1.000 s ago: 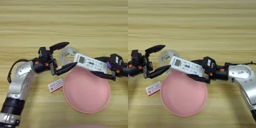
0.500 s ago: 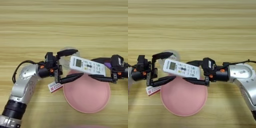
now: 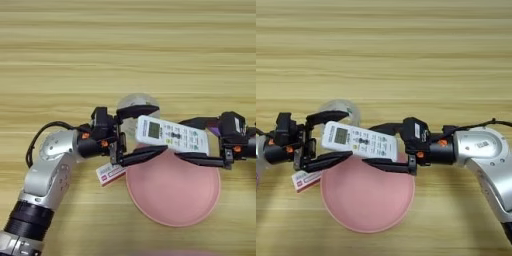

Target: Move the objects on the table

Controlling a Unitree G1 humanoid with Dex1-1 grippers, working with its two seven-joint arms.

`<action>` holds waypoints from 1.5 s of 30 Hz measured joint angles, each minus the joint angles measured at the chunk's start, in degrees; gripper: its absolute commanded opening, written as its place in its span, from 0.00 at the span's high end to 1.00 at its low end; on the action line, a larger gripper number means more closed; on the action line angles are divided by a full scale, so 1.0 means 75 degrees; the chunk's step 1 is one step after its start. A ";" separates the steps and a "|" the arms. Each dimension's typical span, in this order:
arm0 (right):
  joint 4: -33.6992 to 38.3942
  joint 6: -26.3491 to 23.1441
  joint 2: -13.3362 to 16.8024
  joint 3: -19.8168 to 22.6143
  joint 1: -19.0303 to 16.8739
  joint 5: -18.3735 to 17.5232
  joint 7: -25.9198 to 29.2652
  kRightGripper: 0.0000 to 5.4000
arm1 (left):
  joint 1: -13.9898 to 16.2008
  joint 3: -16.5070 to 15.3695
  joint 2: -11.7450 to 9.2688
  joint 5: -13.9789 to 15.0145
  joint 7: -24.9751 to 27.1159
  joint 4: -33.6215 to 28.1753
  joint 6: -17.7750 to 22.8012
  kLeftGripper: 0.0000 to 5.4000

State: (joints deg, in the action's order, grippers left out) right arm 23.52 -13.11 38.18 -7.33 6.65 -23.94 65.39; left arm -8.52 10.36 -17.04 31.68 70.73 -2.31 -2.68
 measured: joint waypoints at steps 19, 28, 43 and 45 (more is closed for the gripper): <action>0.0000 -0.0018 -0.0004 0.0011 0.0000 -0.0092 0.0008 0.46 | 0.0013 0.0014 0.0011 -0.0029 0.0085 0.0013 -0.0073 0.43; 0.0013 -0.0022 -0.0040 0.0089 0.0000 -0.0292 -0.0069 0.31 | 0.0017 0.0021 0.0033 -0.0176 0.0077 0.0115 -0.0196 0.45; 0.0068 -0.0028 -0.0105 0.0154 0.0013 -0.0741 -0.0170 0.00 | -0.0062 -0.0104 0.0096 -0.0336 -0.0170 0.0480 -0.0374 0.47; 0.0084 -0.0028 -0.0104 0.0210 0.0012 -0.0794 -0.0177 0.00 | -0.0083 -0.0118 0.0097 -0.0343 -0.0191 0.0529 -0.0393 0.47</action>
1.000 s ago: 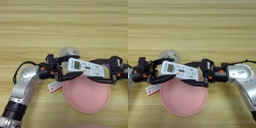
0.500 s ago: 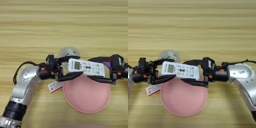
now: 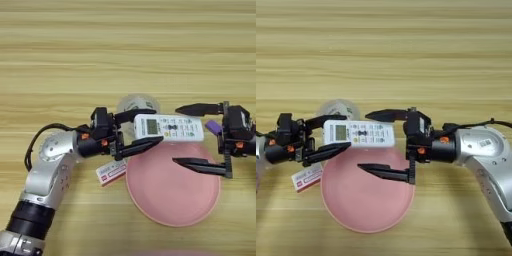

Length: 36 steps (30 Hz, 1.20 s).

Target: Move the objects on the table

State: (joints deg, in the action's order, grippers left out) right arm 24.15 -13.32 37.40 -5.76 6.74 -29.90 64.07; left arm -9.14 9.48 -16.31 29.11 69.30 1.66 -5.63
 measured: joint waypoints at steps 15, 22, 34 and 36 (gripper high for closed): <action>0.0059 0.0016 -0.0064 0.0586 -0.0071 -0.0448 -0.0362 0.00 | -0.0505 -0.0447 0.0242 -0.0464 -0.0850 0.1202 -0.0649 0.47; -0.0194 0.0186 -0.0487 0.1150 -0.0386 -0.0606 -0.0985 0.00 | -0.0782 -0.1186 0.0562 -0.0900 -0.2389 0.2485 -0.1170 0.47; -0.0534 0.0404 -0.0762 0.1299 -0.0413 -0.0459 -0.1318 0.00 | -0.0865 -0.1204 0.0613 -0.1213 -0.2964 0.3143 -0.1040 0.47; -0.0571 0.0486 -0.0765 0.1294 -0.0412 -0.0398 -0.1320 0.00 | -0.0866 -0.1142 0.0642 -0.1239 -0.2950 0.3191 -0.1044 0.47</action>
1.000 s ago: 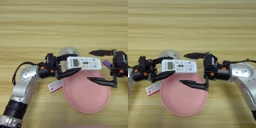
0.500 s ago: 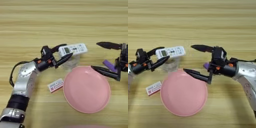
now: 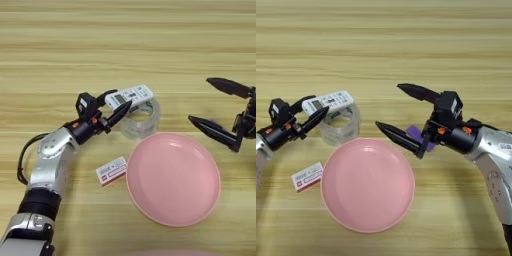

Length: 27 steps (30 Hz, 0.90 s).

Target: Move the objects on the table

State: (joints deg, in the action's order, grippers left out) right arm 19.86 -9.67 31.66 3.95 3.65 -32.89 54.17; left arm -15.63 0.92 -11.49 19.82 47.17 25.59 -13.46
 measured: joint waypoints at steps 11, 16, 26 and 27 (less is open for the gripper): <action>-0.0001 0.0028 -0.0032 -0.0036 0.0000 0.0092 -0.0008 0.00 | 0.0053 0.0322 0.0180 -0.0301 0.0205 0.0044 -0.0019 0.48; -0.0001 0.0029 -0.0038 -0.0038 0.0000 0.0101 -0.0007 0.00 | 0.0175 0.0386 0.0180 -0.0519 0.0171 0.0051 -0.0070 0.48; 0.0000 0.0033 -0.0043 -0.0038 -0.0002 0.0101 -0.0004 0.00 | 0.0313 0.0372 0.0179 -0.0716 -0.0046 0.0095 -0.0144 0.39; -0.0001 0.0033 -0.0043 -0.0038 -0.0002 0.0101 -0.0004 0.00 | 0.0315 0.0365 0.0177 -0.0758 -0.0061 0.0116 -0.0170 0.38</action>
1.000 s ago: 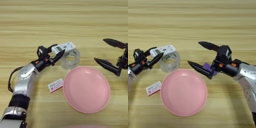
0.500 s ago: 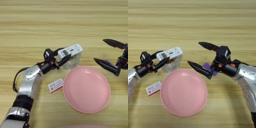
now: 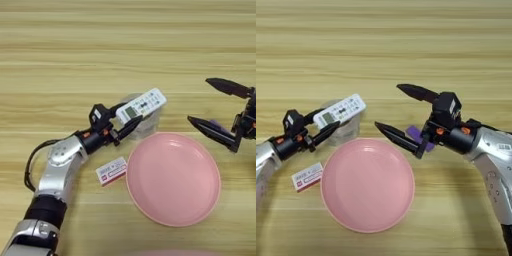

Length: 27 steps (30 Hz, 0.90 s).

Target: Move the objects on the table

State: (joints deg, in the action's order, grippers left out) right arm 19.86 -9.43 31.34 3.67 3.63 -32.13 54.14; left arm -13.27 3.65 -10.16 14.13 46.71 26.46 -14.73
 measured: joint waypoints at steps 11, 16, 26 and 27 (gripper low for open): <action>0.0000 0.0004 -0.0002 0.0000 -0.0019 -0.0001 0.0005 0.00 | -0.0001 -0.0079 0.0025 -0.0024 -0.0080 0.0100 -0.0138 0.17; 0.0000 0.0007 -0.0003 0.0001 -0.0020 -0.0003 0.0006 0.00 | 0.0010 -0.0153 0.0105 0.0052 -0.0033 -0.0010 -0.0253 0.08; 0.0000 0.0010 -0.0030 0.0001 -0.0028 -0.0004 0.0001 0.00 | 0.0036 -0.0498 0.0378 0.0625 -0.0041 -0.0683 -0.0789 0.00; 0.0000 0.0010 -0.0030 0.0001 -0.0033 -0.0003 0.0001 0.00 | 0.0036 -0.0509 0.0387 0.0604 -0.0072 -0.0717 -0.0915 0.00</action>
State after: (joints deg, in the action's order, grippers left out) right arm 19.86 -9.35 31.11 3.67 3.39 -32.15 54.15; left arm -13.00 -0.17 -7.26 18.65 46.17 21.08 -21.59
